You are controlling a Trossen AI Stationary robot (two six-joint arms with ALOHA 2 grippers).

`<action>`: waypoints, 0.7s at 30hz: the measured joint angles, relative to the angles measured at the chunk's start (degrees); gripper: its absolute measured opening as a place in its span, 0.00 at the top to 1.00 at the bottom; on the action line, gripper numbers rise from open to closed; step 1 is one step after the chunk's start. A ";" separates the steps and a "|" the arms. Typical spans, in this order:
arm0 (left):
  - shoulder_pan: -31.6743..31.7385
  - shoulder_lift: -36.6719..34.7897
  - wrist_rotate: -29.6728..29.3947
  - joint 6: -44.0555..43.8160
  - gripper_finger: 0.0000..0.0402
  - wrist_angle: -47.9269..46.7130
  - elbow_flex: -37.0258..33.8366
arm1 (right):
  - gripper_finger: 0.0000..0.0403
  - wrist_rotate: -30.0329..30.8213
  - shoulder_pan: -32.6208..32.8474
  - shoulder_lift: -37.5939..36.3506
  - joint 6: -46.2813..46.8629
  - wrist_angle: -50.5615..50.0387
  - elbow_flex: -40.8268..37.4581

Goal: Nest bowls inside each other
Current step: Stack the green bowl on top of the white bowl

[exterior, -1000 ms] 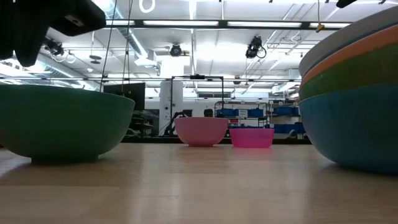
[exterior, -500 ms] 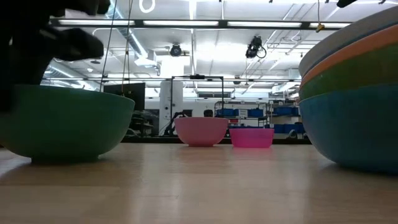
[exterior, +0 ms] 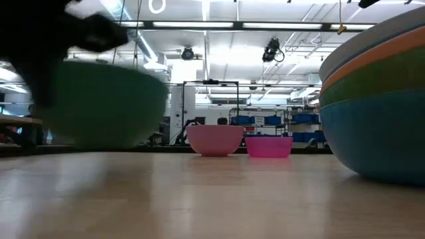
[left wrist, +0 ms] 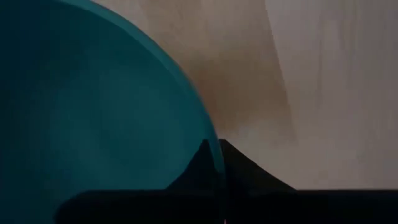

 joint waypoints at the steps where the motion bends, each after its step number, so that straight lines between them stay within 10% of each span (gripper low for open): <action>1: 0.56 0.00 -2.50 1.98 0.99 -0.62 1.36 | 0.59 0.49 -0.16 0.00 0.02 -0.18 0.00; 8: 9.22 0.00 -15.21 22.75 0.99 6.81 11.83 | 0.59 2.26 -2.73 0.00 -0.58 -1.15 0.00; 21: 22.46 2.59 17.20 36.79 0.99 29.70 16.02 | 0.59 2.57 -3.56 0.00 9.21 -9.35 0.00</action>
